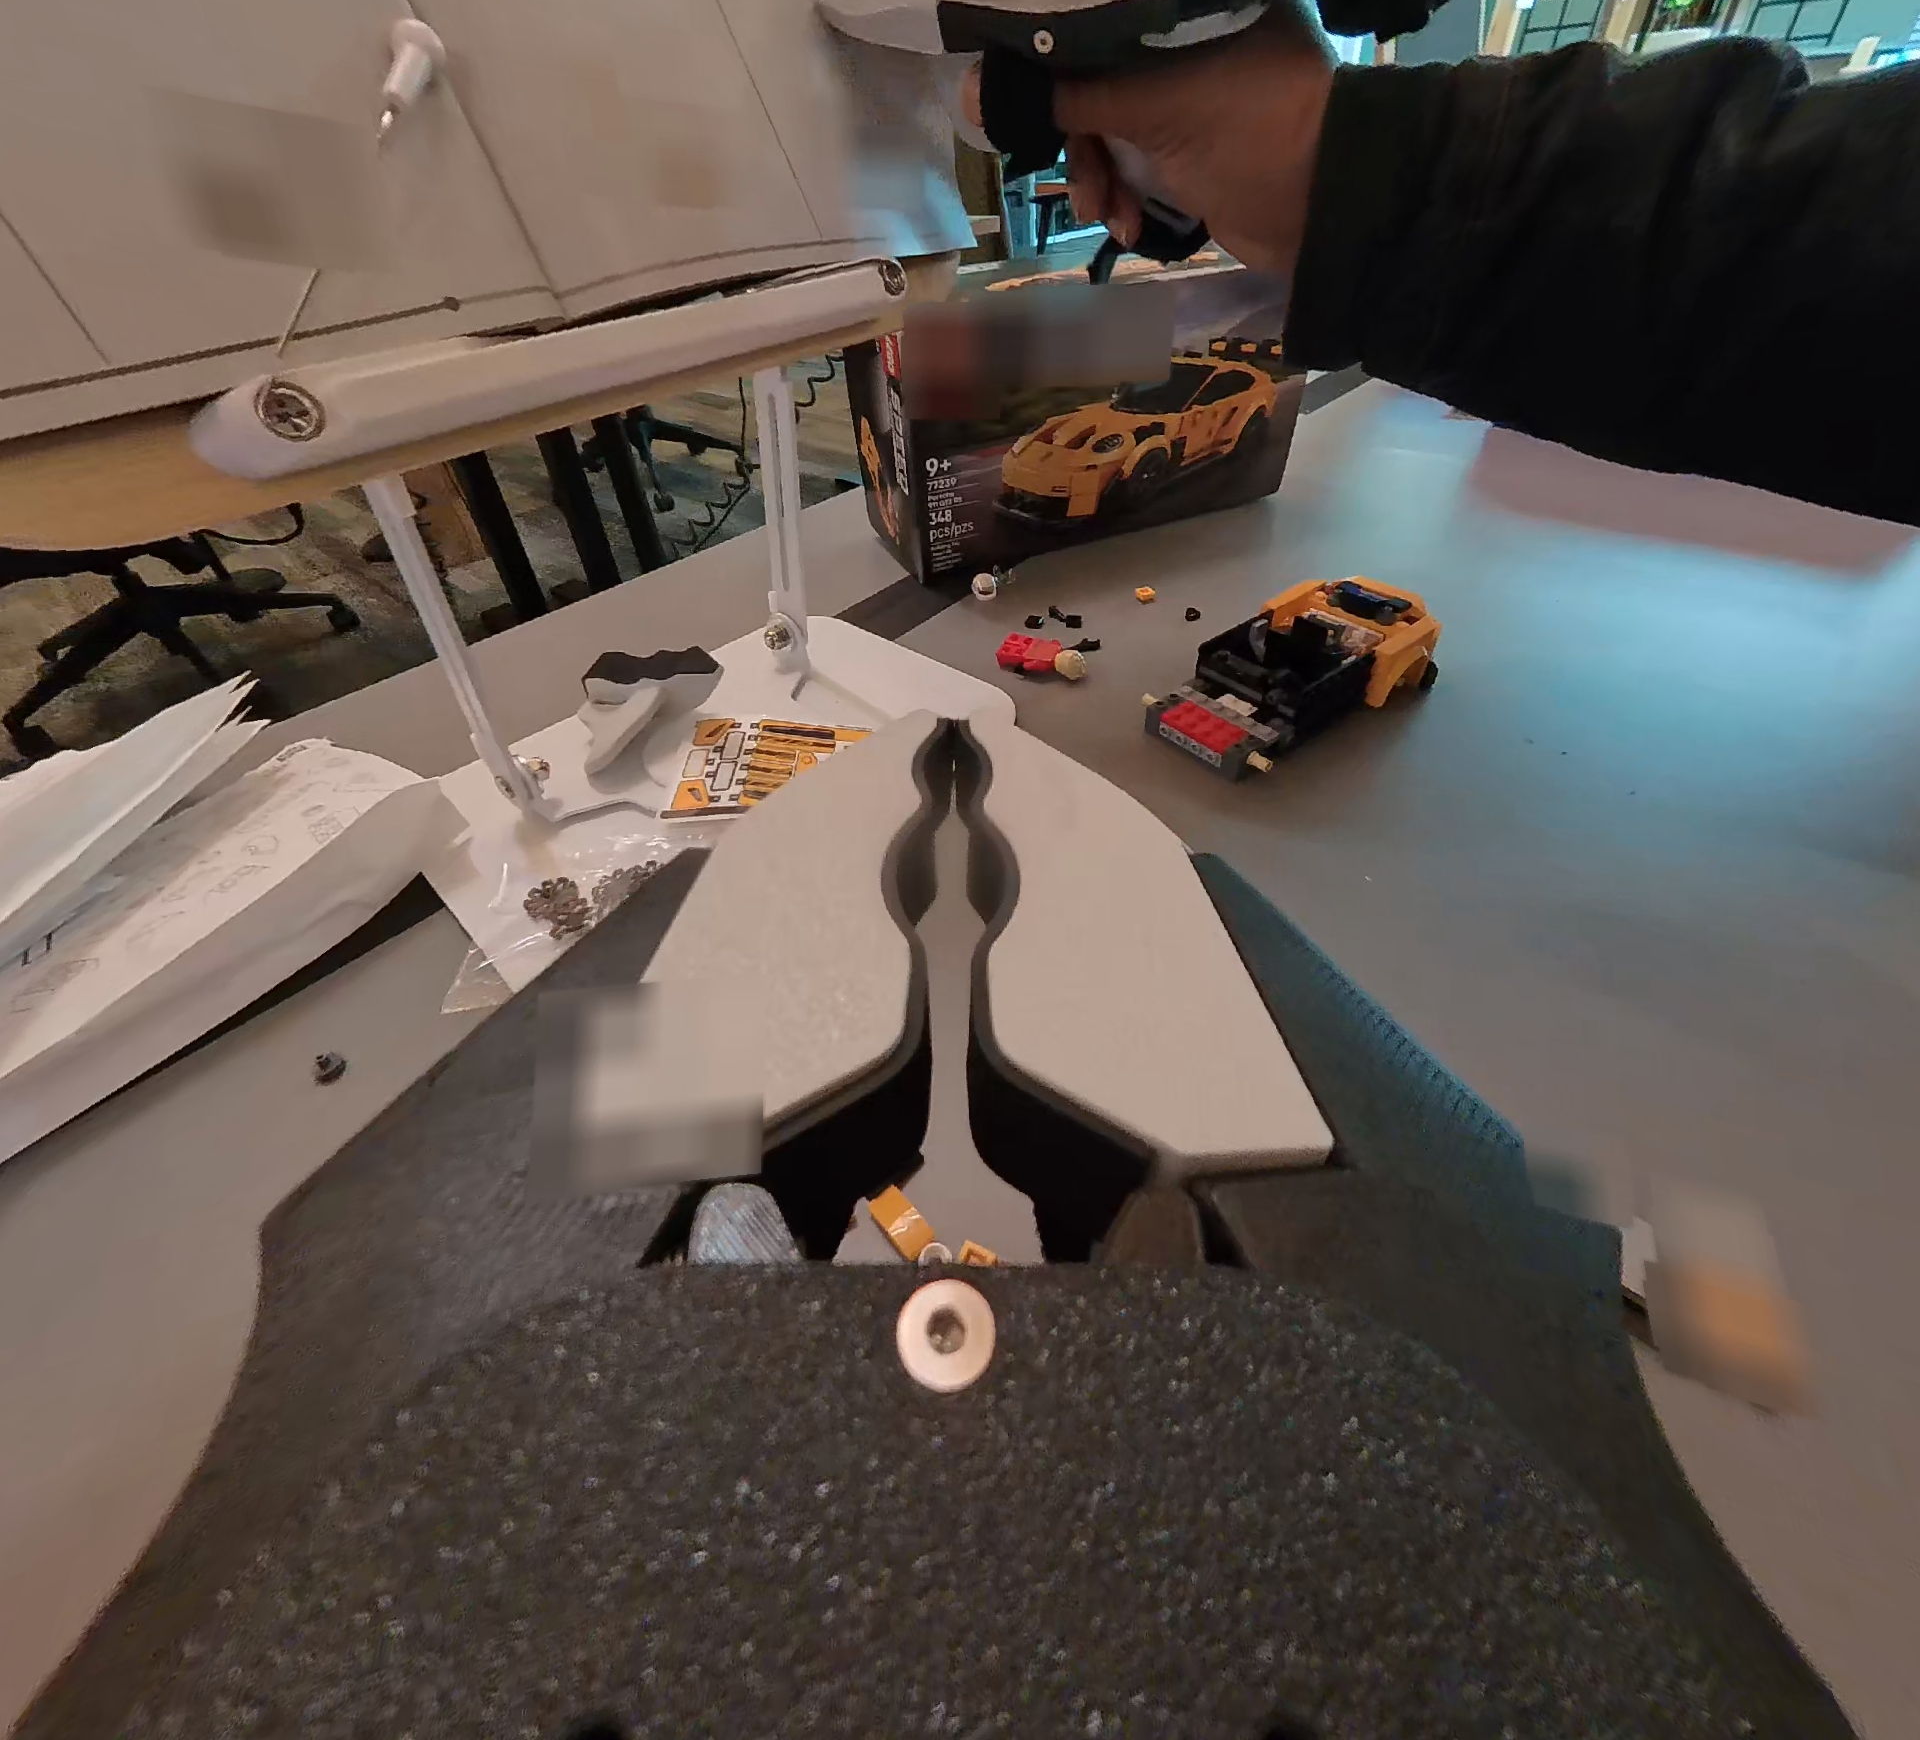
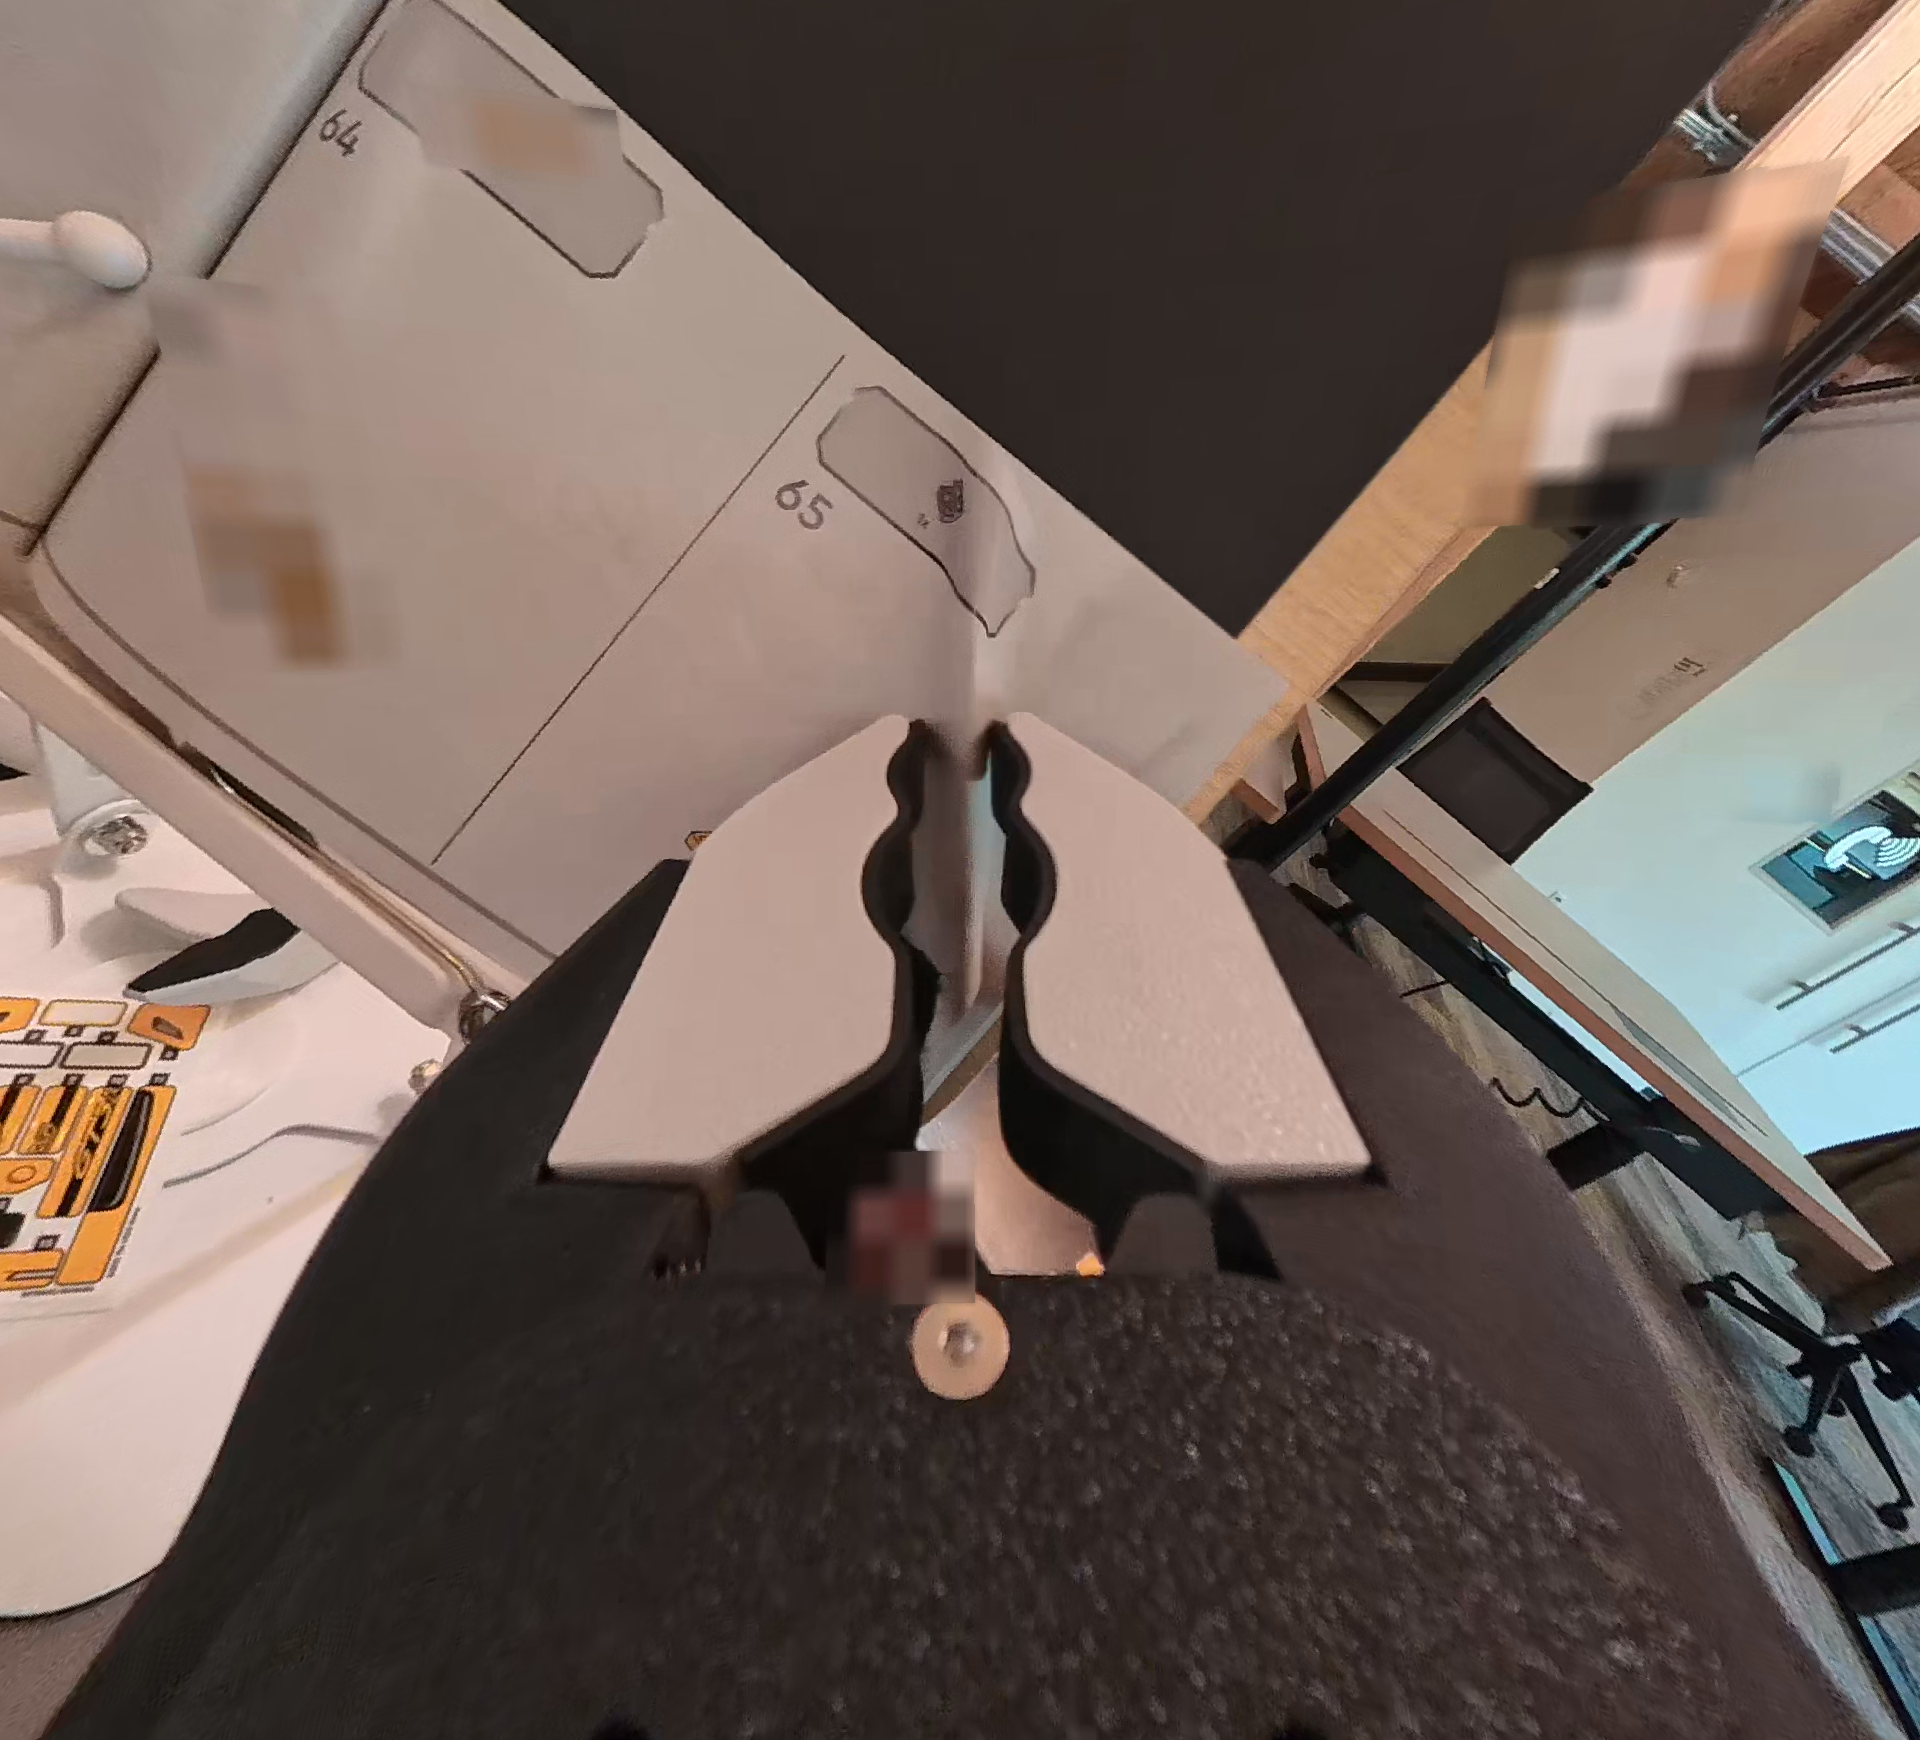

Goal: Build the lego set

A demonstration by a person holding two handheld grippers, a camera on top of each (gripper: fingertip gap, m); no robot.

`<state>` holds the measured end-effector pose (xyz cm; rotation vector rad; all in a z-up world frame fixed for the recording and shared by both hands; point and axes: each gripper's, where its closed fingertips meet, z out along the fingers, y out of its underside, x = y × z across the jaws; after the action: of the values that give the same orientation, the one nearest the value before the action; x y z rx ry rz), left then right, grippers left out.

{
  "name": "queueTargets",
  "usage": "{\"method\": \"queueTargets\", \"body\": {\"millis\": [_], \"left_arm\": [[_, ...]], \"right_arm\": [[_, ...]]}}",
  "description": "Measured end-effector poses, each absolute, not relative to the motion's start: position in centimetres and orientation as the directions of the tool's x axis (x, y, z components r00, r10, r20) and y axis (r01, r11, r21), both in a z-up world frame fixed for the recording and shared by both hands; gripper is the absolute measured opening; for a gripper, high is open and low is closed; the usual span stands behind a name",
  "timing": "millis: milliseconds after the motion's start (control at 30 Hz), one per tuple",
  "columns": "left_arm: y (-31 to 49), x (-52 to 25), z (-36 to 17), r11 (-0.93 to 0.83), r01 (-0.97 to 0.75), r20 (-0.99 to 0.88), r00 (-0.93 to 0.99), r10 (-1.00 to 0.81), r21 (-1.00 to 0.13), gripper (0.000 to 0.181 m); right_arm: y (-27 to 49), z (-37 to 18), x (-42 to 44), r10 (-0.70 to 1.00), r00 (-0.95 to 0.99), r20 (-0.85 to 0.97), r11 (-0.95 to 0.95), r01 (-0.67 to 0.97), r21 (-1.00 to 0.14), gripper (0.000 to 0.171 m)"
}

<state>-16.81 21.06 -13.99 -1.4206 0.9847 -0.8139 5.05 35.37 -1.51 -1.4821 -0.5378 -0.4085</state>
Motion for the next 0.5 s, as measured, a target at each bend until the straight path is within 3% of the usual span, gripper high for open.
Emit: {"method": "queueTargets", "body": {"millis": [100, 267, 500], "left_arm": [[20.9, -16.9, -14.0, 0.023, -0.111, -0.067, 0.404, -0.912, -0.993, 0.0], [21.3, -17.3, -13.2, 0.029, -0.093, -0.066, 0.427, -0.902, -0.995, 0.0], [21.8, -14.8, -6.2, -0.013, 0.008, 0.015, 0.357, -0.934, -1.0, 0.012]], "right_arm": [[35.2, -1.8, 4.5, 0.092, 0.812, 0.577, 0.048, 0.575, -0.817, 0.001], [33.2, -0.9, 3.5, 0.063, 0.786, 0.614, 0.112, 0.606, -0.787, 0.001], [29.8, 0.0, -0.5, 0.042, 0.656, 0.753, 0.227, 0.728, -0.647, 0.001]]}}
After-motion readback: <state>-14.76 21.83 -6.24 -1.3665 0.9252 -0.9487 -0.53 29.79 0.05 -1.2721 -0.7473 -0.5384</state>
